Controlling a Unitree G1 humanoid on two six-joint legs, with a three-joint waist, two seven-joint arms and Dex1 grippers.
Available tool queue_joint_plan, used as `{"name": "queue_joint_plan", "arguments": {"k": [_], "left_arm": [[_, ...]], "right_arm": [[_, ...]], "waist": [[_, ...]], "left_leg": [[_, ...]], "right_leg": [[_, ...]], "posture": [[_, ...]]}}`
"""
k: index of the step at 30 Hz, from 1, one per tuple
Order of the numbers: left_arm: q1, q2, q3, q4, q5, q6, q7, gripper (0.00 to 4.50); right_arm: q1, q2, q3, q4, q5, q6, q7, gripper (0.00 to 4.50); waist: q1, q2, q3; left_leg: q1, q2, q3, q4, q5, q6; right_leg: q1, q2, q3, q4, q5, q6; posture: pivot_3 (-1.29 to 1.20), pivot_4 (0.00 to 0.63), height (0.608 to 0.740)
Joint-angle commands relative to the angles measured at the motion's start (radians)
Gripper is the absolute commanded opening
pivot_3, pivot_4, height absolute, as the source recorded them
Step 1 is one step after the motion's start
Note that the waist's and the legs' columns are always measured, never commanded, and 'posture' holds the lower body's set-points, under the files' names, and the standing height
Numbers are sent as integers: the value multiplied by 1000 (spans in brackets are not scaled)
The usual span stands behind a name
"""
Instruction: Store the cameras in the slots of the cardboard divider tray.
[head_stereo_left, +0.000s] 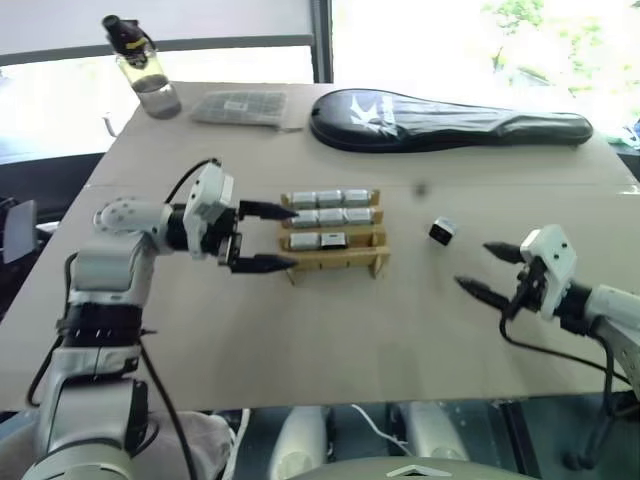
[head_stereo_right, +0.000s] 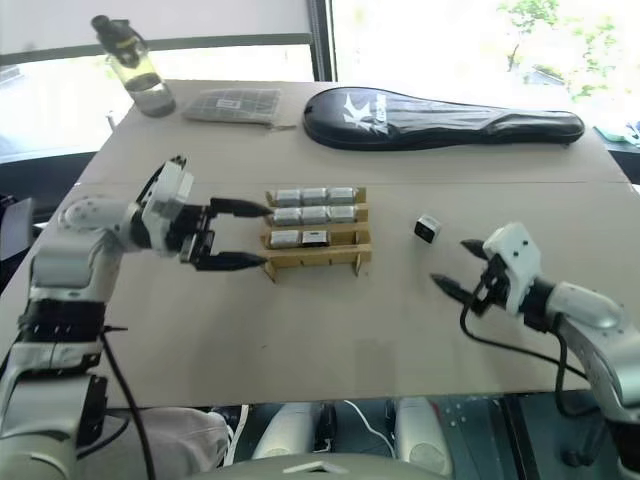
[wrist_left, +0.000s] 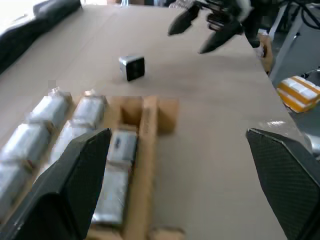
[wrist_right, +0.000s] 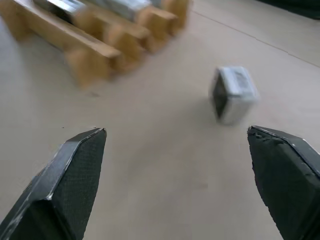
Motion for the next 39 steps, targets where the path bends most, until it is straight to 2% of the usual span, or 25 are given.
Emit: {"name": "queue_joint_plan", "arguments": {"k": [1,6,11,18,25,27,34,35,39], "left_arm": [[86,55,111,-172,-85,77,65,4466],[227,96,211,-312,-135,115,142,4466],[276,100,279,-369,-141,109,233,4466],[384,103,337,-430,-133,96,320,4466],[475,96,387,-486,-152,94,363,4466],[512,95,416,-511,-164,100,369,4500],[547,102,440,-534,-189,103,388,4500],[545,103,438,-535,-191,104,391,4500],[535,106,423,-529,-196,100,398,4500]], "right_arm": [[-139,9,41,147,-65,-36,38,4500],[-306,18,123,345,-114,-17,142,4500],[-433,49,165,507,-137,-19,243,4500],[-537,79,217,690,-236,-101,316,4500],[-591,102,221,791,-280,-137,353,4500],[-596,101,209,793,-277,-130,365,3956],[-575,81,179,718,-264,-91,387,1030],[-571,78,175,704,-262,-84,386,793],[-557,70,166,631,-253,-62,385,801]], "waist": [[9,0,0],[19,0,0],[23,1,0],[23,1,0],[19,1,1],[17,2,1],[12,2,1],[11,2,1],[7,2,1]], "left_leg": [[0,0,-1,0,0,0],[1,0,1,-2,1,-1],[1,0,3,-2,1,-1],[1,0,4,-3,1,-1],[1,0,5,-3,1,-2],[1,0,5,-3,1,-2],[1,0,5,-3,1,-2],[1,0,4,-3,1,-2],[1,0,4,-3,1,-2]], "right_leg": [[0,0,0,0,0,0],[0,-1,2,-1,0,0],[0,-1,1,-1,0,0],[0,-1,1,-1,0,0],[0,-2,2,-1,0,0],[0,-2,2,-1,0,0],[0,-3,2,-1,0,0],[0,-3,2,-1,0,0],[0,-3,2,-1,0,0]], "posture": [[0,150,740],[0,150,740],[0,150,740],[0,150,740],[0,150,740],[0,150,740],[0,150,740],[0,150,740],[0,150,740]]}}
